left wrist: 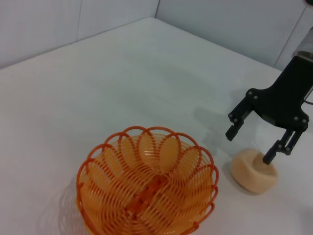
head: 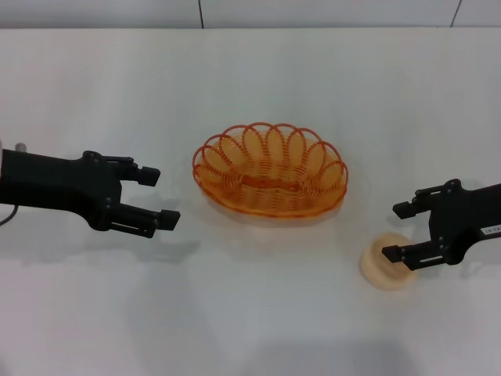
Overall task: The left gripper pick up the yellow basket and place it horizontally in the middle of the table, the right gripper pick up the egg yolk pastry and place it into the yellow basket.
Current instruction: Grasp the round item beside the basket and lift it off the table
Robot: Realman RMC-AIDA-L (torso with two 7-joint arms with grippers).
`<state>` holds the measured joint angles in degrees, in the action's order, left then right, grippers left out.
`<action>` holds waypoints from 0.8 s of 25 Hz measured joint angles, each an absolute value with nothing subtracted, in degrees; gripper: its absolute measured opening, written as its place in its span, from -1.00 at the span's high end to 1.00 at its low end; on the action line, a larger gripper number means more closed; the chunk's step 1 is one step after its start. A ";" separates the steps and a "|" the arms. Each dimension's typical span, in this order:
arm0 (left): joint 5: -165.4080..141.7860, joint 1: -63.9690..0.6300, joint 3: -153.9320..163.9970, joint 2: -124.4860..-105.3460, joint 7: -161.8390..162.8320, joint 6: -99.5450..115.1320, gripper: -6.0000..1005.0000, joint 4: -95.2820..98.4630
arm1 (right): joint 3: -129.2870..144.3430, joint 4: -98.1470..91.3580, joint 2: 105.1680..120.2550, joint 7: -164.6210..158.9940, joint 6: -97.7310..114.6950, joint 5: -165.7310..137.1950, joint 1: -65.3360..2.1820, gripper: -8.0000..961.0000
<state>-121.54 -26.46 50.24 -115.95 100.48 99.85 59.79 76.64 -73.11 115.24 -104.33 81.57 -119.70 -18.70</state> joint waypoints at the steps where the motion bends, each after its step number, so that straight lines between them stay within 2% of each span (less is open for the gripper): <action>1: -121.49 -26.45 50.24 -115.95 100.51 99.86 -0.78 59.81 | 76.69 -73.03 115.26 -104.33 81.35 -119.71 -18.71 -0.52; 8: -121.55 -26.41 50.27 -115.92 100.49 99.92 -0.78 60.23 | 77.20 -72.86 115.32 -104.33 80.74 -119.88 -18.72 -0.48; 11: -121.56 -26.39 50.28 -115.92 100.41 99.87 -0.78 60.23 | 77.25 -72.74 115.32 -104.33 80.39 -119.89 -18.73 -0.03; 17: -121.56 -26.53 50.23 -115.92 100.33 99.88 -0.78 60.23 | 77.55 -71.88 115.31 -104.25 80.12 -119.89 -18.72 0.37; 20: -121.56 -26.60 50.13 -115.92 100.38 99.88 -0.78 60.24 | 77.90 -71.75 115.31 -104.21 80.12 -119.89 -18.72 0.37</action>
<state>-121.56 -26.60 50.13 -115.92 100.38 99.88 60.24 77.90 -71.75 115.31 -104.21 80.12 -119.89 -18.72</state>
